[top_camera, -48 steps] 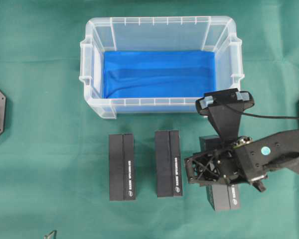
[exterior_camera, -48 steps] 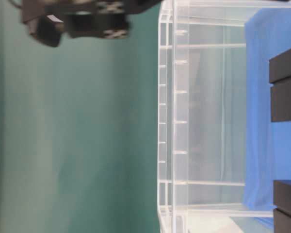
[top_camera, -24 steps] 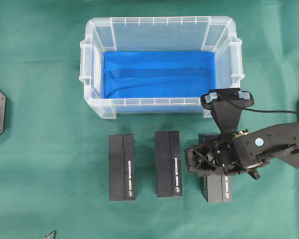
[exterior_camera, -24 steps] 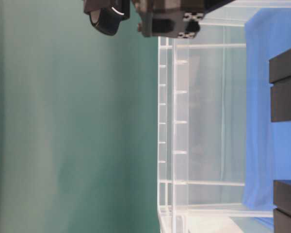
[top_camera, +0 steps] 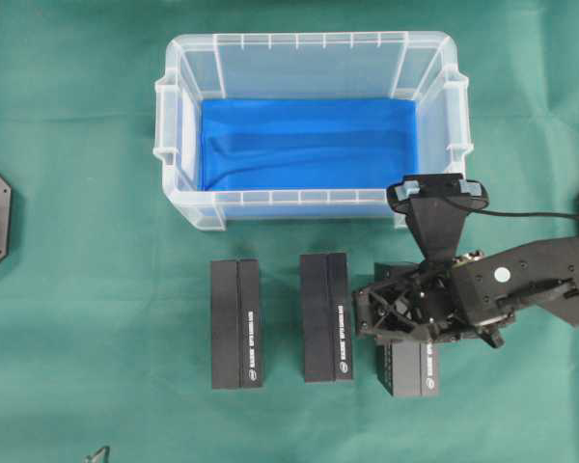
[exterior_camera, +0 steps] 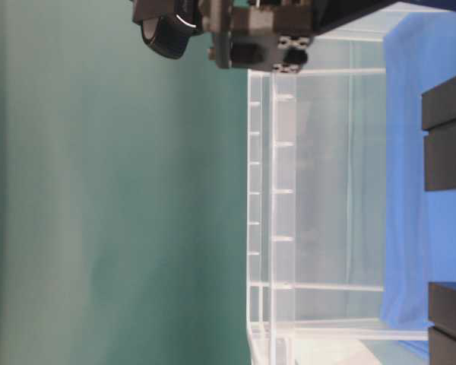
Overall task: Take the box out of the case with the right arm.
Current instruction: 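Lower the box onto the table and open the right gripper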
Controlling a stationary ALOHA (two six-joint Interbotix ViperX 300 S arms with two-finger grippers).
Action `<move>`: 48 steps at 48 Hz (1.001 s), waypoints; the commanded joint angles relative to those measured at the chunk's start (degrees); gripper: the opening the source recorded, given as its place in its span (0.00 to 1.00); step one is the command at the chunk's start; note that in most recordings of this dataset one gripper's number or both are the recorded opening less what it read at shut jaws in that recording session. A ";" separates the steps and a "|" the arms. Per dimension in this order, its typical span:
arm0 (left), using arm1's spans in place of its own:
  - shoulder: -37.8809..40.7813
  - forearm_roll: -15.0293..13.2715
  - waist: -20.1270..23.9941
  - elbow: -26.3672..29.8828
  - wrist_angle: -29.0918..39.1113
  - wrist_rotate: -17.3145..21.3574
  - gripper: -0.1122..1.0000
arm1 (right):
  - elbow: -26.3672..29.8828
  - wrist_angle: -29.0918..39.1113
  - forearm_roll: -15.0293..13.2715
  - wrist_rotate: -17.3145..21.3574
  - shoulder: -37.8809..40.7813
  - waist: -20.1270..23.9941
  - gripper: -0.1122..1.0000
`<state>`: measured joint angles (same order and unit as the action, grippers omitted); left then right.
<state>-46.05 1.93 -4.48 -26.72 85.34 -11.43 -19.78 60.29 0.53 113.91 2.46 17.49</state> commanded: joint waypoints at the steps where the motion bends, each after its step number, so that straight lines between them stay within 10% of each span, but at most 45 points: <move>1: 0.18 0.18 0.18 0.62 -0.26 0.00 0.10 | 0.70 -0.18 0.18 0.00 -0.97 0.00 0.68; 14: 0.18 0.18 0.18 0.62 -0.26 0.00 0.10 | 1.41 2.02 0.18 0.26 -1.14 0.00 0.69; 22: 0.26 0.26 0.18 0.62 -0.26 0.00 0.10 | 2.11 4.48 0.18 0.00 -1.14 0.00 0.94; 48: 0.26 0.26 0.18 0.62 -0.26 0.00 0.10 | 4.13 5.63 0.18 0.00 -1.93 0.00 0.89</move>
<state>-46.05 2.02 -4.48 -26.72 85.34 -11.43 -17.49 65.48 0.62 113.82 2.46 17.49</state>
